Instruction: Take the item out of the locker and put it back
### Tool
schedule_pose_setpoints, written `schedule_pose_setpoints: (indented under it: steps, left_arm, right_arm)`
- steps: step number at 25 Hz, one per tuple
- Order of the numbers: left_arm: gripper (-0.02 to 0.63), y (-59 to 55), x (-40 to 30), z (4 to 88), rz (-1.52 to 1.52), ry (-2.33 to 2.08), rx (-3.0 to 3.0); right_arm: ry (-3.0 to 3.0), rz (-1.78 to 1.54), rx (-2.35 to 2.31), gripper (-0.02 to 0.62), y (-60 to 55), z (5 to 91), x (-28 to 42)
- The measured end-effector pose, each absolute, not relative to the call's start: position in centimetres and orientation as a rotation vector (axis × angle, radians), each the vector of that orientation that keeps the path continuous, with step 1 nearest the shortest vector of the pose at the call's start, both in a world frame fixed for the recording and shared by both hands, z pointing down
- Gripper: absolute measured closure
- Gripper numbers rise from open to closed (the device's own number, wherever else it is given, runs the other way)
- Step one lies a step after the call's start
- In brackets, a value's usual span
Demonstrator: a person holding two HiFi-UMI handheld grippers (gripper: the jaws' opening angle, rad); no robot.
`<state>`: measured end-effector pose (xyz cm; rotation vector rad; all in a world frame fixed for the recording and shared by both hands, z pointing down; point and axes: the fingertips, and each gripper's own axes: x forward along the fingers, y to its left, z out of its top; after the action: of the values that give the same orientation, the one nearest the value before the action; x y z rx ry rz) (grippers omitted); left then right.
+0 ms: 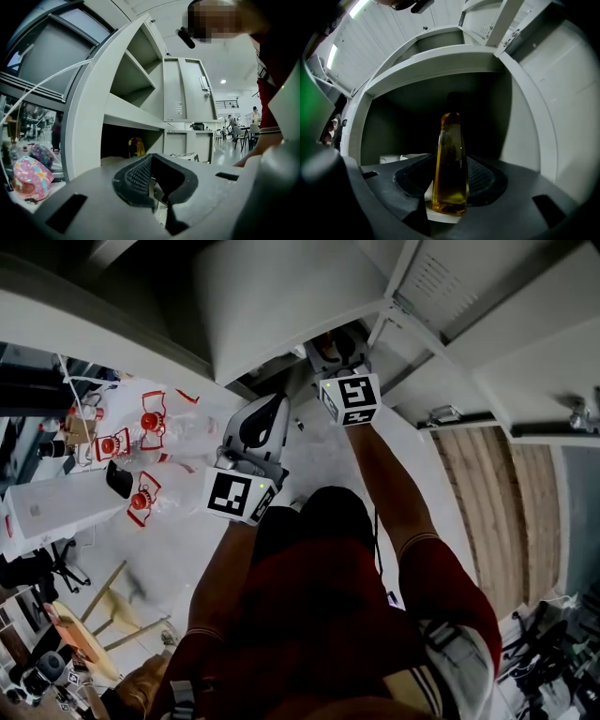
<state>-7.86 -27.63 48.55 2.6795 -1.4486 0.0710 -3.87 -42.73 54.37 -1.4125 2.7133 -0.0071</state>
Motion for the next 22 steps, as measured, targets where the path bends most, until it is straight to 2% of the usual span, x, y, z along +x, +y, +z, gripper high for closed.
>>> schedule_pose_setpoints:
  steps: [22]
  left_arm:
    - [0.6, -28.1, -8.4, 50.1, 0.043, -1.452, 2.646]
  right_arm:
    - [2.698, 0.064, -1.472, 0.403, -44.0, 56.4, -3.4]
